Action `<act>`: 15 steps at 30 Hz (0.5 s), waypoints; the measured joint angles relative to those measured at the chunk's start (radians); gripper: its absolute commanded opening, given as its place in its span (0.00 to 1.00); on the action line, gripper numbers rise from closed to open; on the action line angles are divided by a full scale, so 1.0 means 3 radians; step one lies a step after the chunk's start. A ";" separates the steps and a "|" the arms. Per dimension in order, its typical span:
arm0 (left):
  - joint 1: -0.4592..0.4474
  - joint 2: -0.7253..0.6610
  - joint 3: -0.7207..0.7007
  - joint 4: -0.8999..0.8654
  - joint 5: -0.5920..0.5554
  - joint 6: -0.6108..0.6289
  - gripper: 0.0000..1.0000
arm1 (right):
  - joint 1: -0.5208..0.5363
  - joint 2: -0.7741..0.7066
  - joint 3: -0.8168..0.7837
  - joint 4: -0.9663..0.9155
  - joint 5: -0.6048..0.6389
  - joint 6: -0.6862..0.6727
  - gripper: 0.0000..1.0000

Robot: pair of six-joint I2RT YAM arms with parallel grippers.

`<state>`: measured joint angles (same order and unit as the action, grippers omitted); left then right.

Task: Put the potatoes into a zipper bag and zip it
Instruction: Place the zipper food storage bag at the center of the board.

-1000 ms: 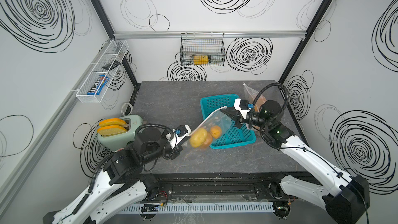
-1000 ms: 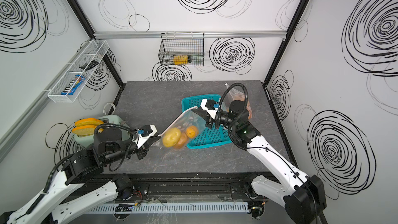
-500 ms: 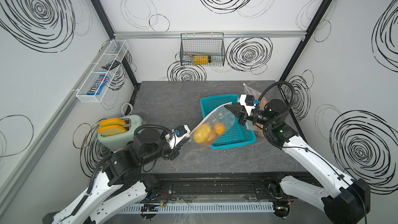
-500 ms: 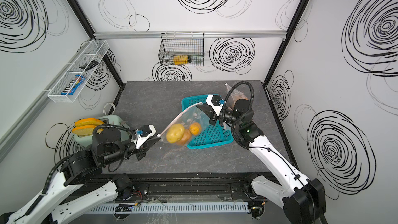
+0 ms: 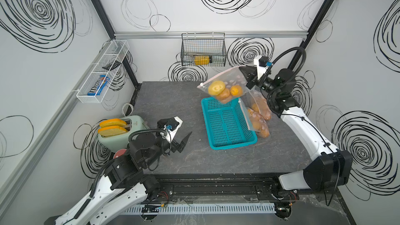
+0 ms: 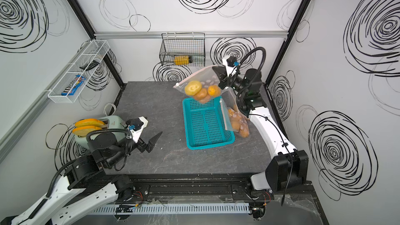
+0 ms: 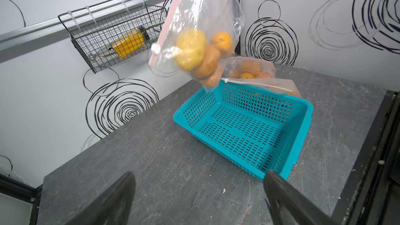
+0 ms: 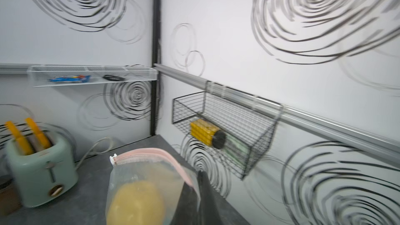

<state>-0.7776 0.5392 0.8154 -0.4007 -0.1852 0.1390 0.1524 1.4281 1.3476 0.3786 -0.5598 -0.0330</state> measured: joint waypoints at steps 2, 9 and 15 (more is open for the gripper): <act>0.0008 -0.0032 -0.0112 0.0057 -0.0010 -0.0065 0.97 | -0.0239 0.0005 0.0004 0.0005 0.0183 -0.0048 0.00; 0.0083 -0.0173 -0.0777 0.0421 0.0023 -0.0581 0.96 | -0.0456 -0.0476 -0.1230 0.0467 0.0730 -0.0462 0.00; 0.0409 -0.0111 -0.1010 0.0622 0.0163 -0.1124 0.96 | -0.0387 -0.0518 -0.2555 0.0844 0.0931 -0.0649 0.00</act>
<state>-0.6548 0.5060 0.5125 -0.2142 -0.1364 -0.1982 0.0364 1.2728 0.5812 0.6319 -0.2806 -0.2276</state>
